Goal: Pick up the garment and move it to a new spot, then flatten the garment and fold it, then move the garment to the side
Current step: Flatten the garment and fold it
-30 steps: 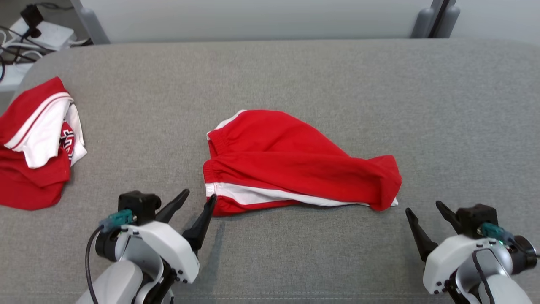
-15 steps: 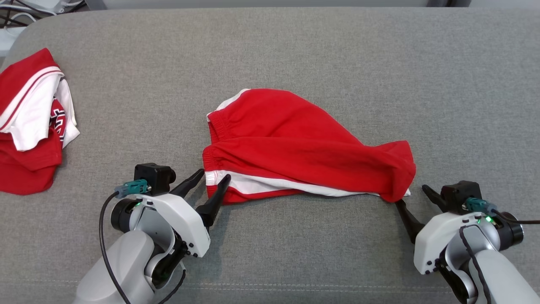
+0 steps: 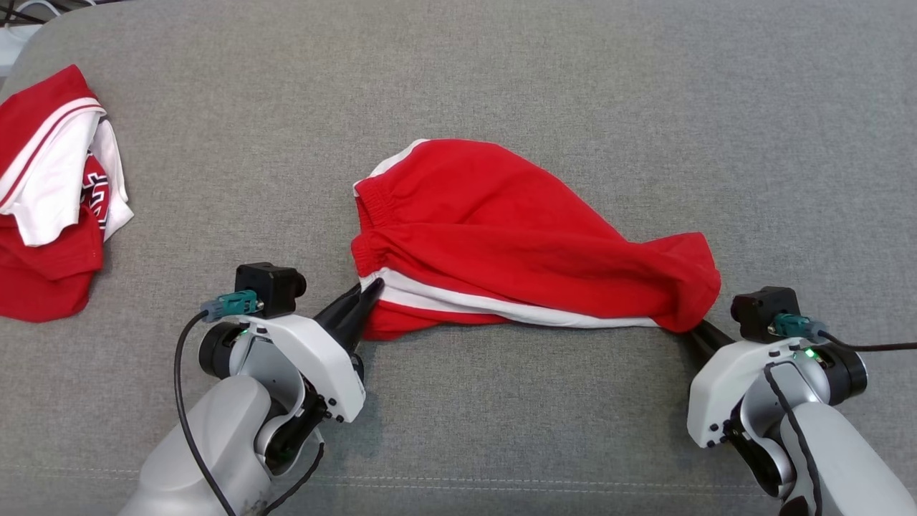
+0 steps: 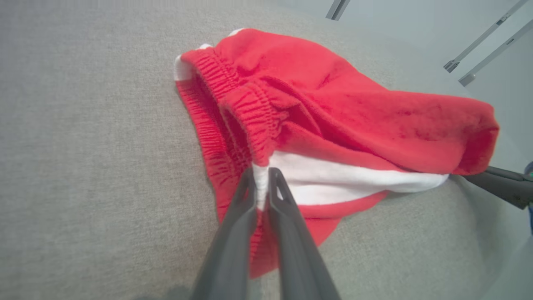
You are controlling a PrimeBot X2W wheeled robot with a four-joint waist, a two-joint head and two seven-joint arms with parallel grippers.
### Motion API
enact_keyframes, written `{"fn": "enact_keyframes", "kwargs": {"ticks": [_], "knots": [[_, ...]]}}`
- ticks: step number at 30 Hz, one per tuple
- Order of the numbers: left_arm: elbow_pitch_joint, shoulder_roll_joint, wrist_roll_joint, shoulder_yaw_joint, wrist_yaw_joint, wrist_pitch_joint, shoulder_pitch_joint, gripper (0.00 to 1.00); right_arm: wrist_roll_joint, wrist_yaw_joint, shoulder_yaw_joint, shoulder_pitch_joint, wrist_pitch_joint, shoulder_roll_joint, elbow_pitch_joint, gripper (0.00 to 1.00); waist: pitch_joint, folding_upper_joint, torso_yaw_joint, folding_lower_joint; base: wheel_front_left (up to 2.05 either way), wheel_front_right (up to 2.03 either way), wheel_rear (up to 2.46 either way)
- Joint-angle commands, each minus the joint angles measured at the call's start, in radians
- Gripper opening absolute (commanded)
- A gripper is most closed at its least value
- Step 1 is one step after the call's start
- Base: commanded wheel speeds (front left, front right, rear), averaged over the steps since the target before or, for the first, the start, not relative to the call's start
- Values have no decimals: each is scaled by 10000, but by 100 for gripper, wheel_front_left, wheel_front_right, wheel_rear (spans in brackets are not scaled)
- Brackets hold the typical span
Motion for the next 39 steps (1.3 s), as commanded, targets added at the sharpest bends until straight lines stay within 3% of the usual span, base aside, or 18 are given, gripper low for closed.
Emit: {"fn": "enact_keyframes", "kwargs": {"ticks": [1, 10, 17, 19, 21, 23, 25, 28, 31, 35, 39], "knots": [[-418, 361, -78, 305, -81, -228, -92, 0, 150, 12, 16, 481, 170, -56, -121, 0, -36, -1, -30, 0, 0, 0, 0], [-2953, 1377, -257, 314, 542, -76, 1980, 0, 1314, 12, -919, 2530, 942, -4, -2067, 0, -102, -1, -193, 0, 0, 0, 0], [-6783, 2649, -672, 472, 1375, 653, 3909, 0, 2693, 12, -2329, 4593, 2882, 205, -5496, 0, 261, -1, -107, 0, 0, 0, 0], [-7369, 2957, -796, 565, 1281, 1011, 3709, 0, 2918, 12, -2538, 4515, 3473, 128, -6208, 0, 360, -1, -5, 0, 0, 0, 0], [-7360, 3088, -1348, 835, 829, 1512, 2921, 0, 3338, 12, -2487, 3556, 4083, 30, -6492, 0, 384, -1, -27, 0, 0, 0, 0], [-6706, 3101, -2304, 1264, 326, 2279, 1481, 0, 3512, 12, -2417, 1618, 4606, -312, -6016, 0, 288, -1, -145, 0, 0, 0, 0], [-5557, 3024, -3147, 1782, 106, 3072, -485, 0, 3607, 12, -2426, -958, 4590, -312, -4886, 0, 86, -1, -320, 0, 0, 0, 0], [-3166, 2819, -3789, 2609, 60, 3754, -3732, 0, 2874, 12, -2443, -4983, 3316, -37, -2414, 0, -383, -1, -687, 0, 0, 0, 0], [-1134, 2798, -3082, 2905, 45, 3270, -6399, 0, 2240, 12, -2626, -7850, 1758, 678, 191, 0, -839, -1, -1114, 0, 0, 0, 0], [-37, 2456, -2225, 2459, -103, 2410, -8182, 0, 2012, 12, -2141, -9442, 754, 923, 2012, 0, -957, -1, -1161, 0, 0, 0, 0], [-603, 2260, -2115, 1658, -151, 1372, -7460, 0, 2479, 12, -848, -8689, 343, 538, 1867, 0, -468, -1, -843, 0, 0, 0, 0]]}}
